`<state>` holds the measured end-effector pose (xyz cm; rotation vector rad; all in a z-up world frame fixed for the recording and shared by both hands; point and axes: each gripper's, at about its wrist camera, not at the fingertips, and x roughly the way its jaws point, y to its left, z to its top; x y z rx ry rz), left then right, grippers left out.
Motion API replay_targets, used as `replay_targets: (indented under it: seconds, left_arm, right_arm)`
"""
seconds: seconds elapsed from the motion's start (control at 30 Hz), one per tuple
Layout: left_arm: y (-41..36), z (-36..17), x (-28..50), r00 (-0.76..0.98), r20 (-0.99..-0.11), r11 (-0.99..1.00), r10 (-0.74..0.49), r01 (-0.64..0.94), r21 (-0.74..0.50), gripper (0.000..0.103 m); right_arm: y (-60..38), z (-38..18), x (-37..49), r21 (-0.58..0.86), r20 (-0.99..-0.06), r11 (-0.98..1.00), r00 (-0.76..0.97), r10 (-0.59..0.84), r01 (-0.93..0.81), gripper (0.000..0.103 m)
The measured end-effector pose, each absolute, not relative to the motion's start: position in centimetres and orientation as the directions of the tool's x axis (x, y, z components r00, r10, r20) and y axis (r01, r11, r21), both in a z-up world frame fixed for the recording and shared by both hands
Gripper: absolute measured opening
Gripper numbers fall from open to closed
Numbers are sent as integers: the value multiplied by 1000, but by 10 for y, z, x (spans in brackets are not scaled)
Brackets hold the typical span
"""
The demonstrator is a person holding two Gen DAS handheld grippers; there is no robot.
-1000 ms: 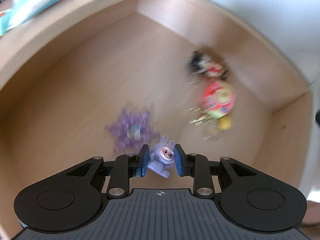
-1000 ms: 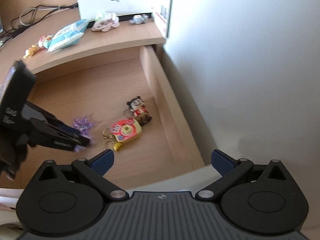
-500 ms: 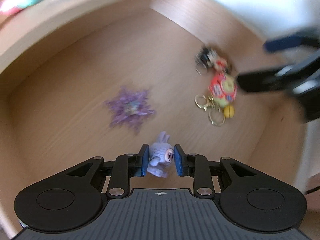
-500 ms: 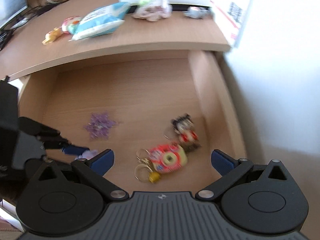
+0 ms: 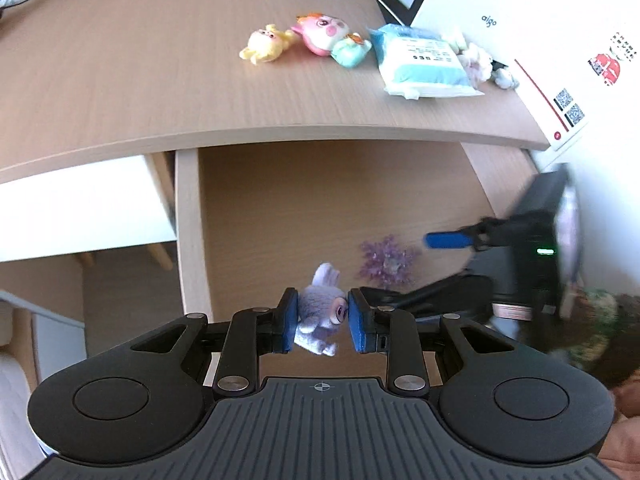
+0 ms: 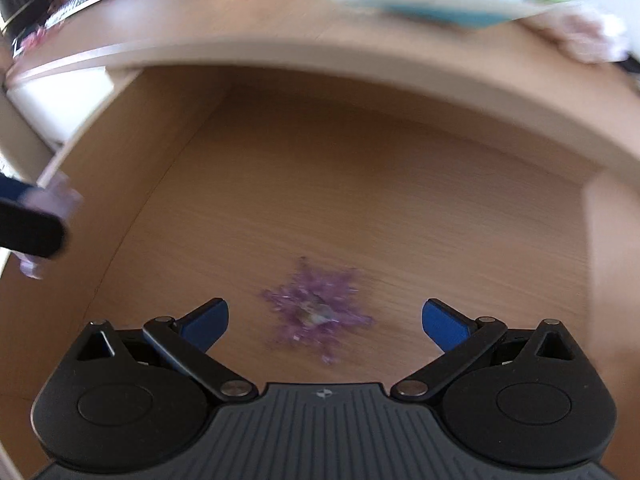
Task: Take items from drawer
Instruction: 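Lift the bunny with the left tool while the right tool grasps the purple snowflake, then place the bunny on the desktop with the left tool while the right tool places the snowflake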
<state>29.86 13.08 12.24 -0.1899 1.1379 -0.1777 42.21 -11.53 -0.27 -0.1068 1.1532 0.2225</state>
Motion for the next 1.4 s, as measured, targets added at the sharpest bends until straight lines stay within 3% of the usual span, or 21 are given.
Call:
replay_targets:
  seconds: [0.2, 0.33, 0.5, 0.77, 1.0, 1.2, 1.4]
  left_arm:
    - [144, 126, 278, 406, -888, 969, -216, -23, -246, 30]
    - [153, 130, 266, 422, -881, 967, -215, -36, -254, 30]
    - [163, 139, 264, 452, -861, 959, -235, -35, -280, 30]
    - [161, 171, 299, 572, -769, 950, -284, 58, -308, 30]
    - [137, 182, 371, 736, -630, 966, -248, 140, -217, 30]
    - [114, 145, 414, 727, -664, 983, -172, 170, -69, 31]
    - [144, 167, 386, 782, -597, 980, -179, 92, -174, 31]
  right_arm:
    - [-104, -10, 426, -26, -918, 960, 388, 87, -278, 92]
    - [-93, -1, 424, -28, -921, 949, 377, 97, -313, 53]
    - [-86, 15, 411, -18, -919, 961, 383, 93, -277, 53]
    - [-103, 88, 359, -29, -853, 989, 520, 52, -146, 53]
    - [-122, 117, 331, -62, -826, 998, 562, -39, -21, 53]
    - [-148, 130, 304, -55, -809, 997, 583, -74, 50, 53]
    - [-168, 136, 309, -43, -795, 995, 600, -90, 92, 53]
